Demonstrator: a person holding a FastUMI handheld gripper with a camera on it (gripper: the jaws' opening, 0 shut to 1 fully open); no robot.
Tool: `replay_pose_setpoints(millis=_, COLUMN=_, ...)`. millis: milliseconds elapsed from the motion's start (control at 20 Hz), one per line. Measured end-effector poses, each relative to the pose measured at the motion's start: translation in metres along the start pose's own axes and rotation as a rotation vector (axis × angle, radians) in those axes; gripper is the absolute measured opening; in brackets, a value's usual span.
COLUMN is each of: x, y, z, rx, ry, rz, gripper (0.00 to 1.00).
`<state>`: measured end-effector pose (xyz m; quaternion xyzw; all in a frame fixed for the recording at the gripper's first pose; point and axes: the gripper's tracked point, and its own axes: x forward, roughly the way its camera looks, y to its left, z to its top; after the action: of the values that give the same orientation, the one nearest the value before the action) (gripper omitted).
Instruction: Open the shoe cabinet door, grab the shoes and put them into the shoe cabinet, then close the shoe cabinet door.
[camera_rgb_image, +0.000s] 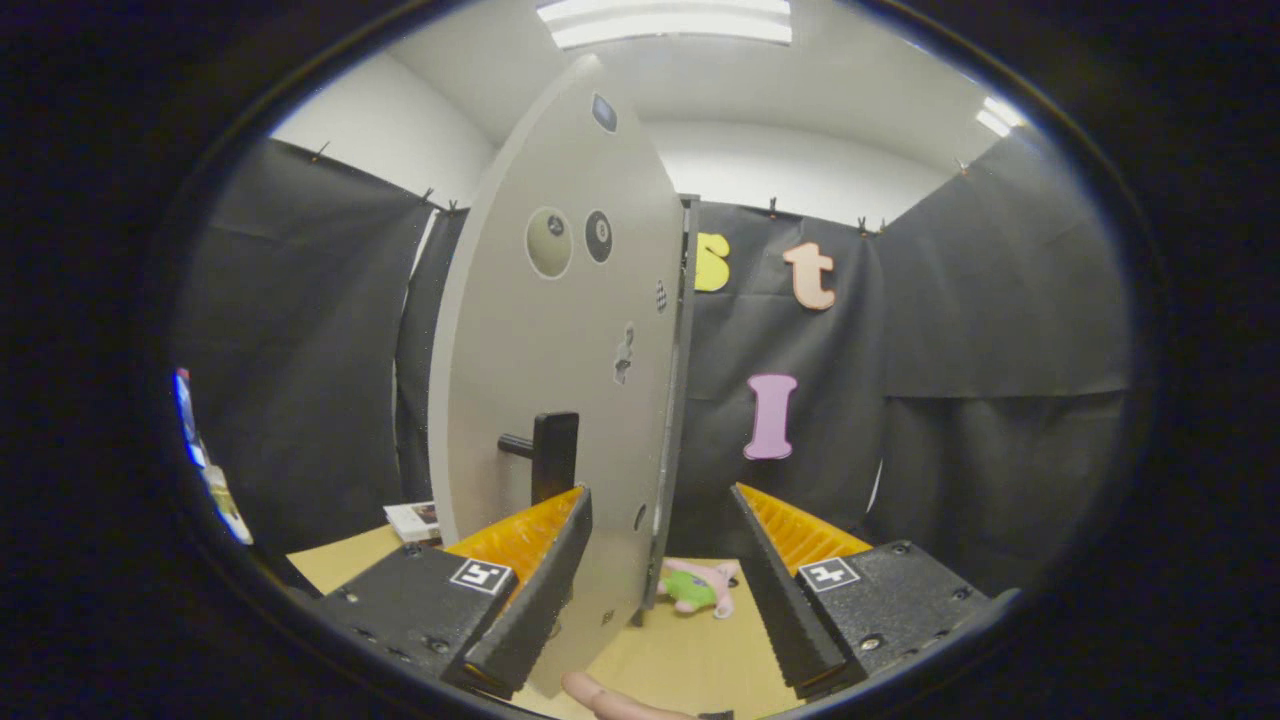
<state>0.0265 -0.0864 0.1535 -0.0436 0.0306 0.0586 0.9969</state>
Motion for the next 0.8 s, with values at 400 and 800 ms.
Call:
replay_pose_setpoints(millis=400, x=0.054, y=0.102, z=-0.006, rx=0.008, ry=-0.015, rz=0.081, gripper=0.90)
replay_pose_setpoints(millis=800, x=0.063, y=0.157, z=-0.026, rx=0.025, ry=-0.031, rz=0.092, gripper=0.96)
